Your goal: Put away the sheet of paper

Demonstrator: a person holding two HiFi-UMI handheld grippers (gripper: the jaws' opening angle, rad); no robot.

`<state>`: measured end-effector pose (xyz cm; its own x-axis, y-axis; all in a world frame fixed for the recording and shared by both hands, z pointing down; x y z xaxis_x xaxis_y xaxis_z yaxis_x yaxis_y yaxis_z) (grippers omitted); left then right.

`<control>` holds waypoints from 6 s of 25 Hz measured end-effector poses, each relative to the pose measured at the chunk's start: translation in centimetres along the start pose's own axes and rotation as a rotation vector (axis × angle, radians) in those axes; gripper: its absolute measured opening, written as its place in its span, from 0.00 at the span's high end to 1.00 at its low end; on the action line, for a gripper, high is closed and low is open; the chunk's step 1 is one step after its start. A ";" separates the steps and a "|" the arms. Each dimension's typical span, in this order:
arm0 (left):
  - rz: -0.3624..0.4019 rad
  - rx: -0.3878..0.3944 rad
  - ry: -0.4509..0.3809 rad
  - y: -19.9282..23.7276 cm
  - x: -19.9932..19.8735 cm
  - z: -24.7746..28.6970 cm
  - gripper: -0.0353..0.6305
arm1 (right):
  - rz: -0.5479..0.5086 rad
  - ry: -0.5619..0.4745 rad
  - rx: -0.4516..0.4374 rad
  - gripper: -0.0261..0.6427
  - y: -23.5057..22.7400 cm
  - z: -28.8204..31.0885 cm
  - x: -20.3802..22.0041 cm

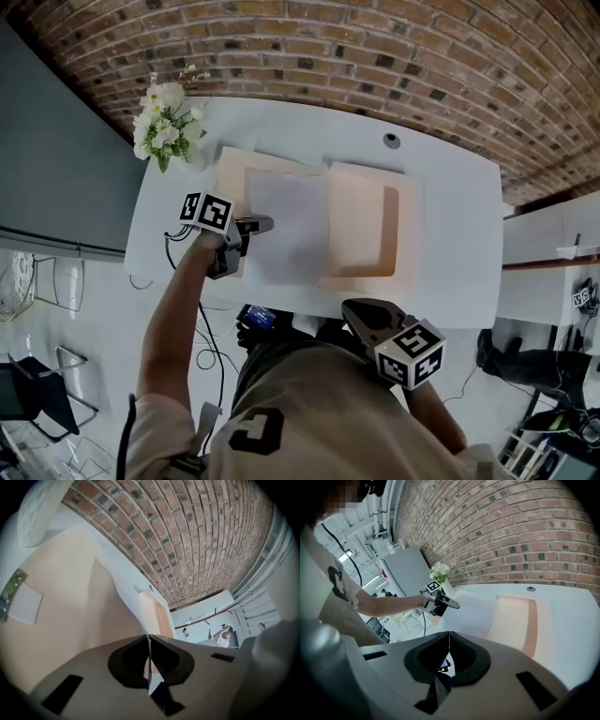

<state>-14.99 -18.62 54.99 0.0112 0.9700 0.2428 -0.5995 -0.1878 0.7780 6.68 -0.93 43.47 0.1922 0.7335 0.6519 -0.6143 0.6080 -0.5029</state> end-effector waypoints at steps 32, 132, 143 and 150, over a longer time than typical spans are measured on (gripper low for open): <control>0.028 -0.089 0.044 1.2 -0.7 4.4 0.93 | 0.032 -0.010 0.015 0.93 -1.3 -1.1 0.0; -0.089 0.023 0.151 -7.3 0.4 20.2 0.93 | 0.120 0.082 -0.044 0.93 -10.4 -5.6 4.1; -0.094 0.021 0.169 -7.2 0.5 20.6 0.93 | 0.125 0.078 -0.039 0.93 -10.3 -5.6 3.9; -0.097 0.022 0.174 -7.2 0.5 20.7 0.93 | 0.122 0.077 -0.040 0.93 -10.4 -5.4 3.9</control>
<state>5.90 -20.00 61.53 -0.0720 0.9954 0.0636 -0.5850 -0.0938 0.8056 17.95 -2.76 48.11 0.1774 0.8227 0.5401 -0.6060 0.5237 -0.5987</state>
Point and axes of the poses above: the fingertips, and each gripper's own axes: z forward along the fingers, y to its left, x out of its underside, the point moved 5 cm from there along -z, backward along the fingers, and after that the axes turned 7 degrees about -x, right-handed, at the moved point
